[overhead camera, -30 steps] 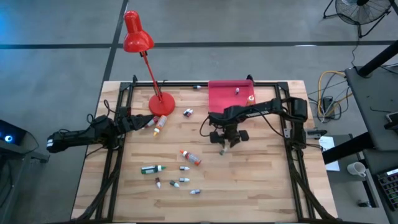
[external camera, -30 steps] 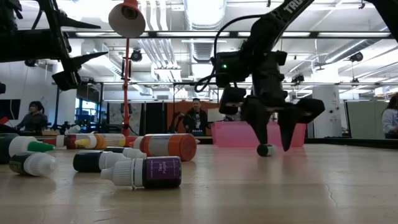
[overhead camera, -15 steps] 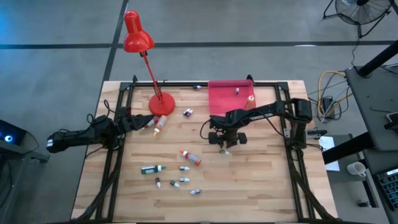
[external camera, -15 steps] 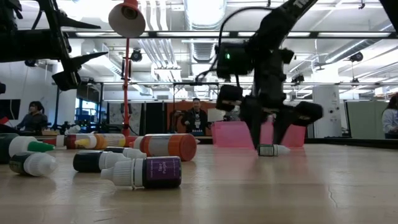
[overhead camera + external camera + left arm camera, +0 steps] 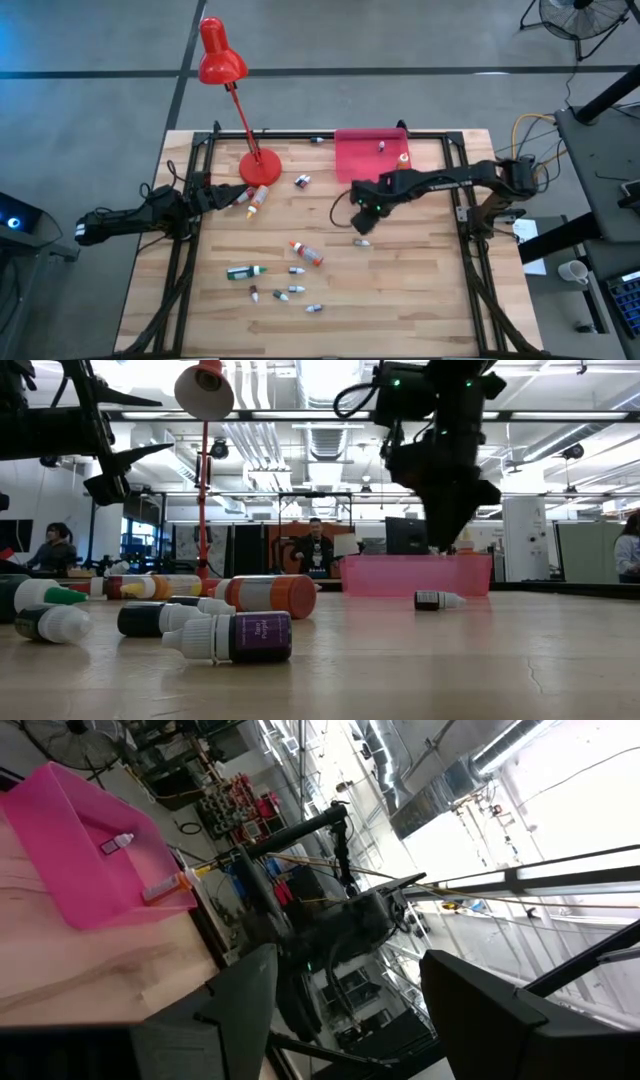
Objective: Pick & Place food coloring
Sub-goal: Put the small green food coloring bottle into the red bin
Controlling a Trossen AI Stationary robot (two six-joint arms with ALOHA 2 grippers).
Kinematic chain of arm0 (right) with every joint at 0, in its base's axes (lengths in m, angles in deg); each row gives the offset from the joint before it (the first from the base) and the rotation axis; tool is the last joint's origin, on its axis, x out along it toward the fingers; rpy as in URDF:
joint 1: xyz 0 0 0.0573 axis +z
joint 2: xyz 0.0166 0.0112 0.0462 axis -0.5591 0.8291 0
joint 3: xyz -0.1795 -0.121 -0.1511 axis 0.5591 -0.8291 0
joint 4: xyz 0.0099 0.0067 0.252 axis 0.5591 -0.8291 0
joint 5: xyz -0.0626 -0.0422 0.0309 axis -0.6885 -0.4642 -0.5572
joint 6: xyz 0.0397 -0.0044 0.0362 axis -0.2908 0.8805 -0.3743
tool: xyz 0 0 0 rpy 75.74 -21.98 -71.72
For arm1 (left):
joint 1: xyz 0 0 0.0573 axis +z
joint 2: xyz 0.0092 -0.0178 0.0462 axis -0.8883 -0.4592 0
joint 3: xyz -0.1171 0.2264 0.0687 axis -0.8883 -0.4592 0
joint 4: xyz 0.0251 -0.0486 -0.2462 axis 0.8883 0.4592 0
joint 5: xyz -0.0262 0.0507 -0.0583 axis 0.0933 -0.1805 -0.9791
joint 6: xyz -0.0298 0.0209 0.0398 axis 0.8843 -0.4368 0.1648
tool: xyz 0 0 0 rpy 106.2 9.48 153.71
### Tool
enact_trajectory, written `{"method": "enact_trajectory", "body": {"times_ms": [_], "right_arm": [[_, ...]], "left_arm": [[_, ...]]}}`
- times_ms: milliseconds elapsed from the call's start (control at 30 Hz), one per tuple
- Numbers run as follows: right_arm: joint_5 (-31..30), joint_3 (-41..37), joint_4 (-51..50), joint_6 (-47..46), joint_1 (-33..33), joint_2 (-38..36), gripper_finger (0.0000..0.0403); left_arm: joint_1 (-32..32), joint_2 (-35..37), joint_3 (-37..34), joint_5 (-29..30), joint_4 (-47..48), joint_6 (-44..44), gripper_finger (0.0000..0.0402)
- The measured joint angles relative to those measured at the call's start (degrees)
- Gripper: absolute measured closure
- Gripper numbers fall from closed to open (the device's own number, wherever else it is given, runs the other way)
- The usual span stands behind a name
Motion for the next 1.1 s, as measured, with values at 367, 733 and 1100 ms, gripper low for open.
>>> {"method": "enact_trajectory", "body": {"times_ms": [367, 733, 1100], "right_arm": [[0.3, -1.4, 6.6, 15.1, 9.4, -3.1, 0.0291], [-7.0, -14.2, 20.8, 21.6, 15.7, -4.4, 0.0291], [-8.4, -23.4, 31.6, 22.6, 16.1, -4.3, 0.0291]], "left_arm": [[0.0, 0.0, 0.0, 0.0, 0.3, 0.0, 0.0182], [0.0, 0.0, 0.0, 0.0, 0.2, 0.0, 0.0182], [0.0, -0.1, 0.0, 0.0, 0.7, 0.0, 0.0182]]}}
